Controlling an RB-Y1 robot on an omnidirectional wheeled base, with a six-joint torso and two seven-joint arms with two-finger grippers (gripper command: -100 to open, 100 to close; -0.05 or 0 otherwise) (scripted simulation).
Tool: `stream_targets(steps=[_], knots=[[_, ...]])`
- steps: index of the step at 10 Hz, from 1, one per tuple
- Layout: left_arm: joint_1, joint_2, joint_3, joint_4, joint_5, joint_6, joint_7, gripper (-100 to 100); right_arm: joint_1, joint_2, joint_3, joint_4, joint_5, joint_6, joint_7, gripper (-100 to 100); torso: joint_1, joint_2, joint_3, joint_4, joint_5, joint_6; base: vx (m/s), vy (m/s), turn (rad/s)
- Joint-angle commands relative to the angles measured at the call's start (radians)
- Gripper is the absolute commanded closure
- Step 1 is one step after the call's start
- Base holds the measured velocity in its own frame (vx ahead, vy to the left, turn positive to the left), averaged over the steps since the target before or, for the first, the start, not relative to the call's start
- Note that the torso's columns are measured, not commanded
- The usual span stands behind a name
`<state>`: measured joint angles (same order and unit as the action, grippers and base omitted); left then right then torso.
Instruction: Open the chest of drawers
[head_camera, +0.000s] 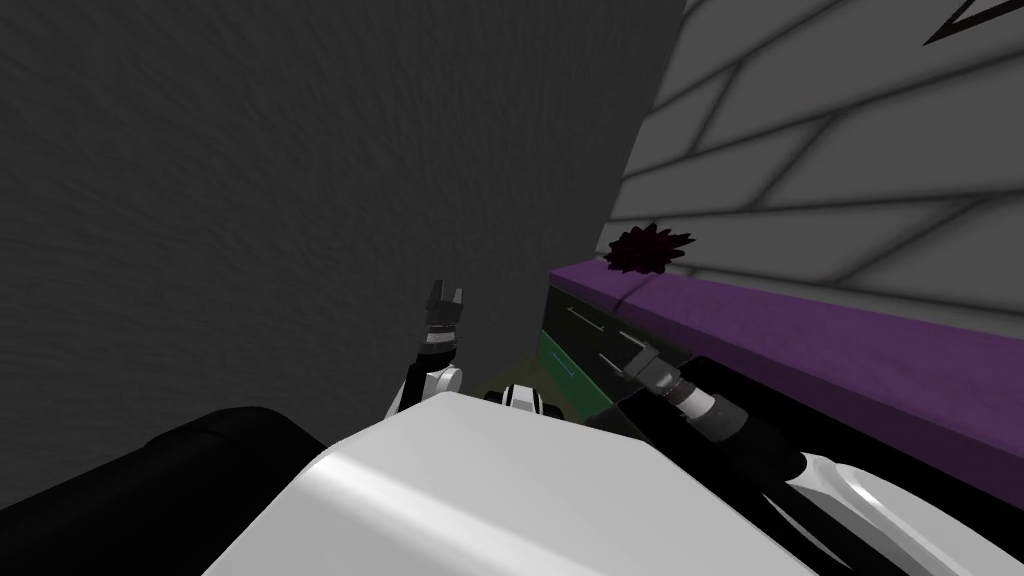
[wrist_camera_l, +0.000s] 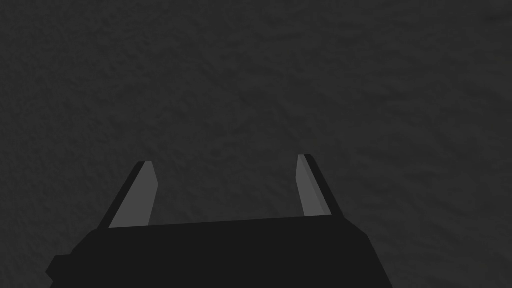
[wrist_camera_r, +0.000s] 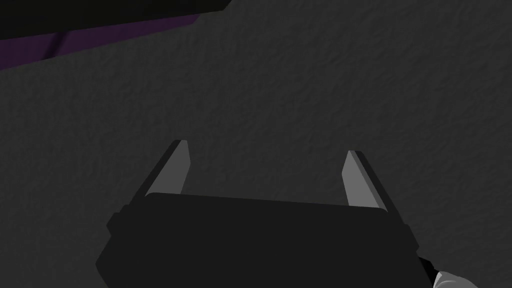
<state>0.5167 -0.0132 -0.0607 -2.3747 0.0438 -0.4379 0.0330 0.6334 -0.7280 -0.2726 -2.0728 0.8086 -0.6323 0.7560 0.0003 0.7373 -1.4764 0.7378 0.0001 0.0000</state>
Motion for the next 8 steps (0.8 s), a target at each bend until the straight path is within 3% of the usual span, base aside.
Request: stream_targets(steps=[1,8], knots=[[0.0,0.0,0.0,0.0,0.0,0.0,0.0,0,0.003,-0.069,-0.021,0.028,0.047,0.001,0.042,-100,0.0,0.001,0.0,0.0,0.0,0.0,0.034,0.031,0.035],[0.0,0.0,0.0,0.0,0.0,0.0,0.0,0,0.024,-0.277,-0.077,0.125,0.229,0.004,0.205,-100,-0.001,0.001,0.001,0.0,0.0,0.0,0.045,0.041,0.062]])
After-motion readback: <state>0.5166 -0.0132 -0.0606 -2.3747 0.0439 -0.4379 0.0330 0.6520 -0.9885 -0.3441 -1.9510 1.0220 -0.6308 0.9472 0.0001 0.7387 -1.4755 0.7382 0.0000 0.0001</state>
